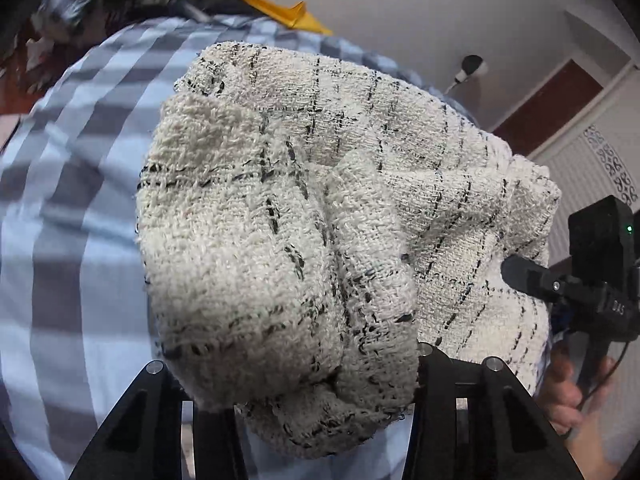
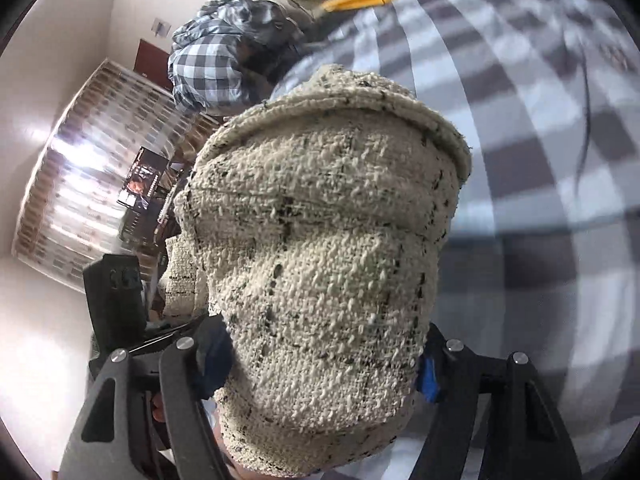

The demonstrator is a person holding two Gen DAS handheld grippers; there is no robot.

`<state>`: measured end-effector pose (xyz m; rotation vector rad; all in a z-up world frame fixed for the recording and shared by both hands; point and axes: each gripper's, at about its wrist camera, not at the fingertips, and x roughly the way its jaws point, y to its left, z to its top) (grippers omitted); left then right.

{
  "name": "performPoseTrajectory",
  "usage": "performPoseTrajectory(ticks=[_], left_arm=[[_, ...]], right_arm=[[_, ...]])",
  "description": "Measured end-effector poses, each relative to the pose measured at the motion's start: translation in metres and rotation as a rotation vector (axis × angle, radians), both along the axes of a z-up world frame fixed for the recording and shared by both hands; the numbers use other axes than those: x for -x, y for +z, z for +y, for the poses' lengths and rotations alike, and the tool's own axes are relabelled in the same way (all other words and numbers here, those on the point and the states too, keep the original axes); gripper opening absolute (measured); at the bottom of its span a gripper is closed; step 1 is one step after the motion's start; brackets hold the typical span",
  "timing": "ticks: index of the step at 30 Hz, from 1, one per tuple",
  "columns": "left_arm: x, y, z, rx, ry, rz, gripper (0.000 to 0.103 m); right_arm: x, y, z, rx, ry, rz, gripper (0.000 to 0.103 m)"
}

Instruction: Fold small clothes

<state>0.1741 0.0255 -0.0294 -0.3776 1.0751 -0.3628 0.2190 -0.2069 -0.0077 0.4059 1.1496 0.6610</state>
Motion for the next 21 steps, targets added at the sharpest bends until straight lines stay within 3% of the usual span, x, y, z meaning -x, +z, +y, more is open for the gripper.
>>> performPoseTrajectory(ticks=[4,8,12,17,20,21], left_arm=[[-0.060,0.004,-0.007,-0.001,0.002,0.003,0.045],[-0.124,-0.012,-0.014,0.002,0.017,0.010,0.044],[-0.150,-0.050,-0.003,0.037,0.037,0.031,0.044],[-0.168,-0.112,0.010,0.056,0.070,0.151,0.047],[-0.160,-0.118,0.024,0.107,0.099,0.133,0.072],[-0.156,-0.115,0.031,0.070,0.132,0.144,0.090]], right_arm=[[-0.056,0.008,-0.006,0.025,-0.028,0.015,0.067],[-0.116,-0.017,-0.006,0.038,-0.054,0.045,0.067],[-0.156,-0.042,-0.007,0.036,-0.066,0.088,0.067],[-0.177,-0.094,0.006,0.078,-0.054,0.217,0.070],[-0.169,-0.103,-0.003,0.051,-0.095,0.195,0.087],[-0.166,-0.100,-0.006,0.052,-0.108,0.194,0.089]])
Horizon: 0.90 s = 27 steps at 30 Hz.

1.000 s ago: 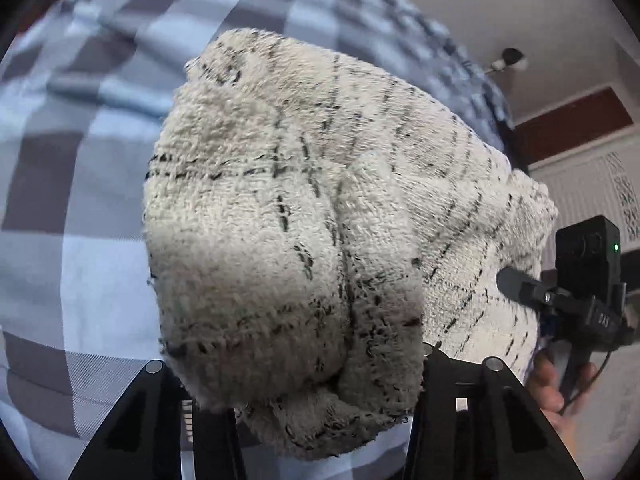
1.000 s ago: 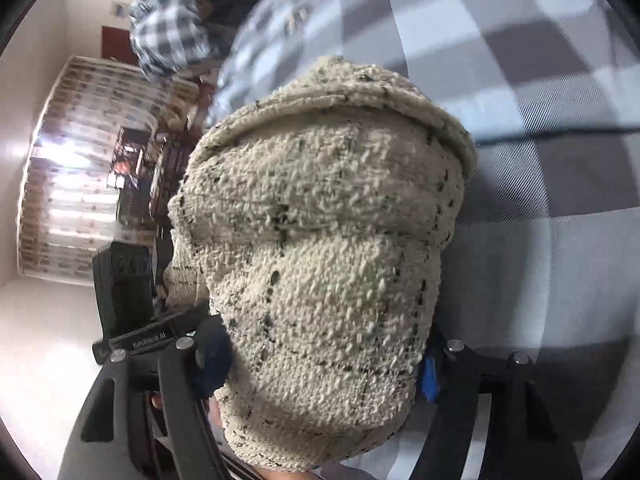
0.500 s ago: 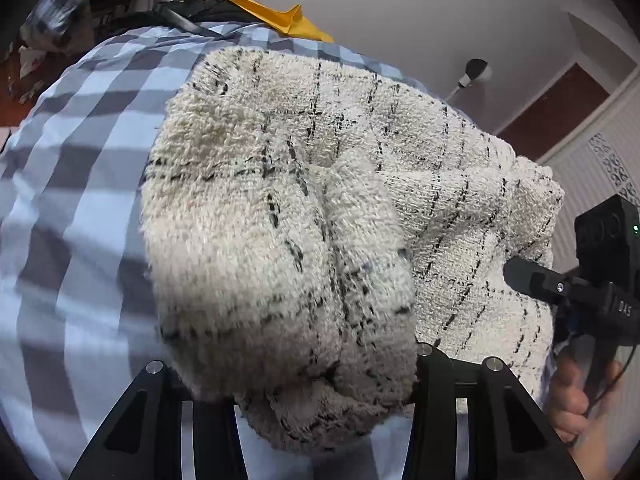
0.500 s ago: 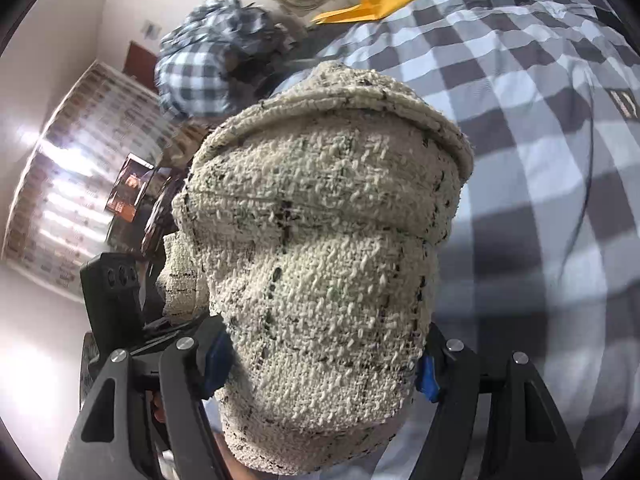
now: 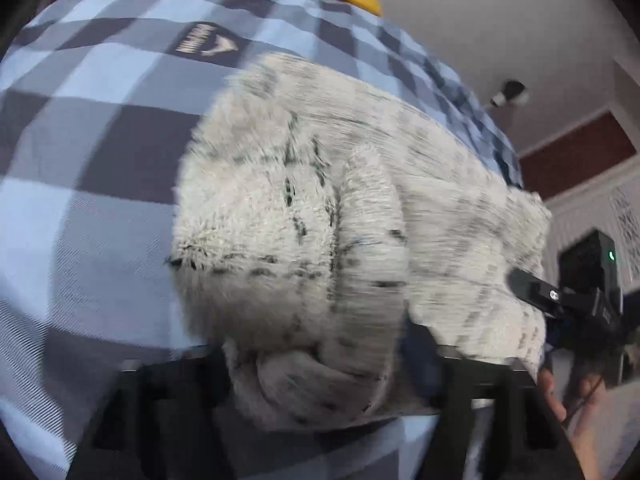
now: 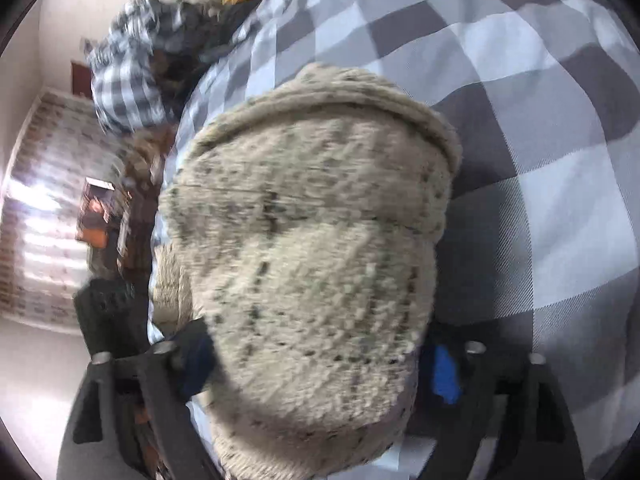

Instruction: Fold small clothes

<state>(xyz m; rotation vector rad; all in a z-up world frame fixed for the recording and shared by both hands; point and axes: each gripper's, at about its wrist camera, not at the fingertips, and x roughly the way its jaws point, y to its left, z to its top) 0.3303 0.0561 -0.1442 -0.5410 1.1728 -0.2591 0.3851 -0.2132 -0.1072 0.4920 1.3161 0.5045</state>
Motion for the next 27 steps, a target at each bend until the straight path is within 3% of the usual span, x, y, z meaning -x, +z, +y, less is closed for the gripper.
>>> performPoseTrajectory(ticks=[1,5,8,11,13,17,21,23,27], left_arm=[[0.003,0.006,0.006,-0.050,0.019,0.004,0.103],[0.021,0.049,0.030,-0.295,0.066,-0.040,0.103],[0.064,0.099,0.032,-0.541,0.074,-0.113,0.103],[0.092,0.140,0.027,-0.664,0.075,-0.177,0.103],[0.118,0.166,0.022,-0.667,0.072,-0.252,0.103],[0.191,0.192,0.013,-0.611,0.071,-0.327,0.103],[0.238,0.181,-0.010,-0.615,0.011,-0.246,0.103],[0.259,0.180,-0.021,-0.624,-0.008,-0.272,0.103],[0.293,0.170,-0.031,-0.647,-0.016,-0.405,0.103]], right_arm=[[0.006,0.009,-0.005,0.017,-0.027,-0.004,0.089],[0.040,0.069,-0.028,0.110,-0.134,-0.102,0.090],[0.077,0.119,-0.040,0.156,-0.150,-0.196,0.090],[0.124,0.163,-0.043,0.211,-0.137,-0.252,0.090],[0.166,0.192,-0.040,0.271,-0.116,-0.276,0.090],[0.207,0.202,-0.040,0.341,-0.081,-0.339,0.090],[0.239,0.195,-0.023,0.496,-0.118,-0.426,0.090],[0.252,0.192,-0.015,0.537,-0.111,-0.463,0.090],[0.271,0.161,-0.004,0.548,-0.078,-0.521,0.090]])
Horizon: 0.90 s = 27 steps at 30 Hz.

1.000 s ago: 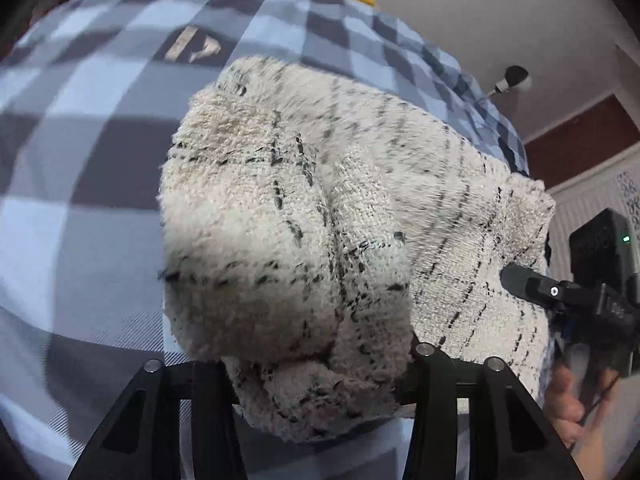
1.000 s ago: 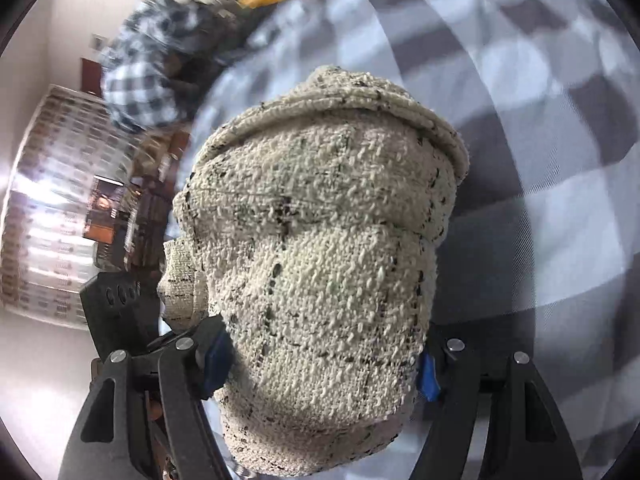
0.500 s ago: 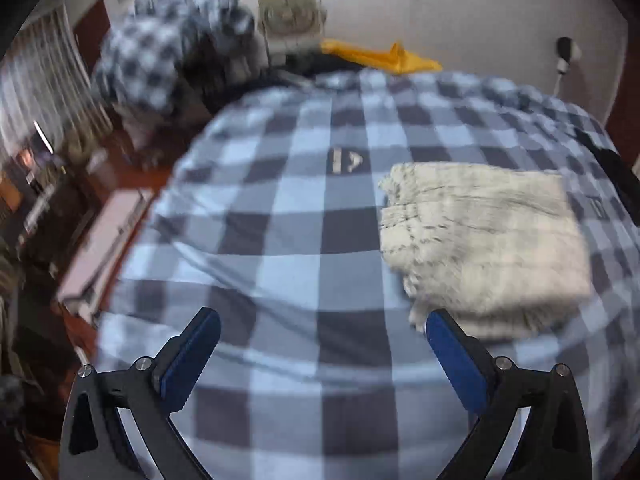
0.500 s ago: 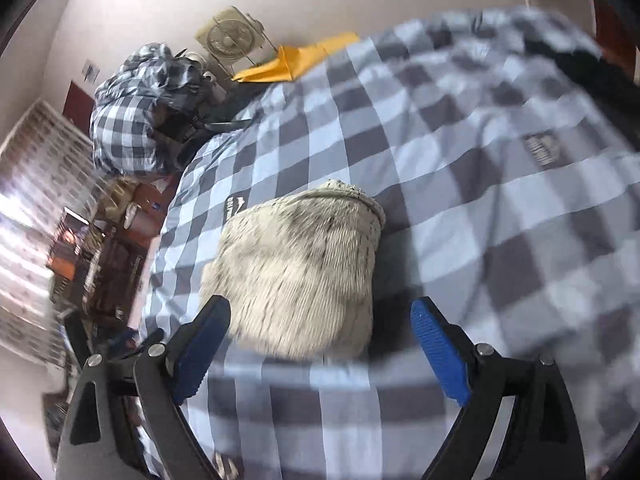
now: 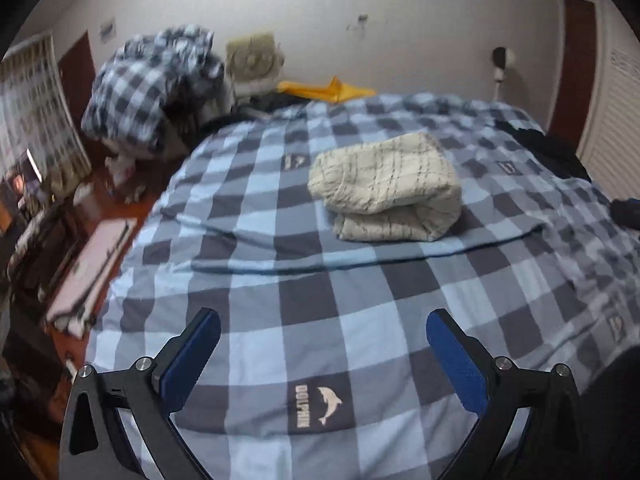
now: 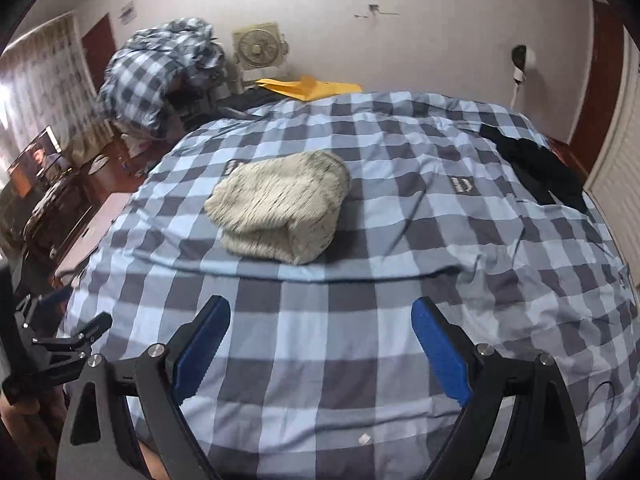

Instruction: Fold small clothes

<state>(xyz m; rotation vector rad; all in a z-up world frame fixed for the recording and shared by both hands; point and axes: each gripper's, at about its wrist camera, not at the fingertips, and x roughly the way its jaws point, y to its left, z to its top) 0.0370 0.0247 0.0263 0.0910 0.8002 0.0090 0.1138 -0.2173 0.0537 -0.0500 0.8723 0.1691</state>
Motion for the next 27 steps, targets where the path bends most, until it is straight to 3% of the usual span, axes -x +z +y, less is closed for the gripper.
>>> performPoseTrajectory(ticks=[3,6,11,27], left_arm=[[0.001,-0.010,0.001,-0.047,0.028,0.008,0.103],[-0.001,-0.008,0.009,0.036,0.027,-0.009,0.103],[-0.008,-0.003,0.013,0.122,0.038,-0.062,0.103],[-0.026,-0.021,0.007,0.101,0.042,0.015,0.103]], right_arm=[[0.002,-0.032,0.005,0.024,0.062,0.046,0.090],[-0.004,-0.060,-0.001,0.084,0.009,0.050,0.090],[-0.008,-0.048,-0.008,0.062,-0.035,-0.030,0.090],[-0.015,-0.067,0.014,0.144,0.019,-0.012,0.090]])
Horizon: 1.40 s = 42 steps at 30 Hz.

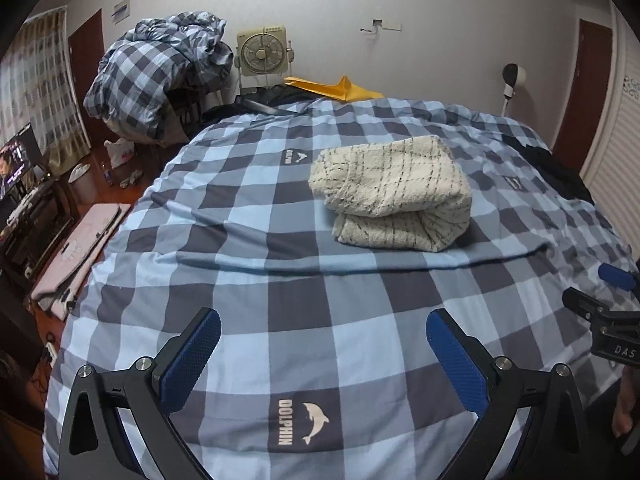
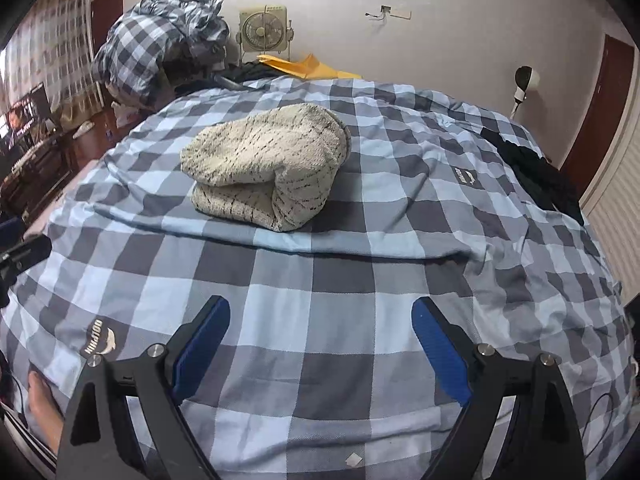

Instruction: Fold small clothes

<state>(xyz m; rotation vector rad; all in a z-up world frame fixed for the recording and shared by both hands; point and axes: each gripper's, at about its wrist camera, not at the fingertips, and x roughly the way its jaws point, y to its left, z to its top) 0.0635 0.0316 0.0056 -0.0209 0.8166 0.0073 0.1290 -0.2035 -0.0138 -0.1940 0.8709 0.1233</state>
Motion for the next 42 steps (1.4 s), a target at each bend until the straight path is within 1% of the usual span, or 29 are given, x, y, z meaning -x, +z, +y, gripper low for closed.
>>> performPoseTrajectory(ticks=[7,13,42], left_arm=[[0.004,0.004,-0.006,-0.008,-0.022,-0.010,0.103],[0.003,0.002,-0.009,-0.007,-0.036,0.006,0.103],[0.002,-0.002,-0.010,-0.013,-0.047,0.020,0.103]], right_arm=[[0.001,-0.001,-0.002,-0.013,-0.009,0.016,0.090],[0.002,-0.001,-0.001,-0.005,-0.010,0.015,0.090],[0.001,-0.002,-0.002,0.001,-0.017,0.034,0.090]])
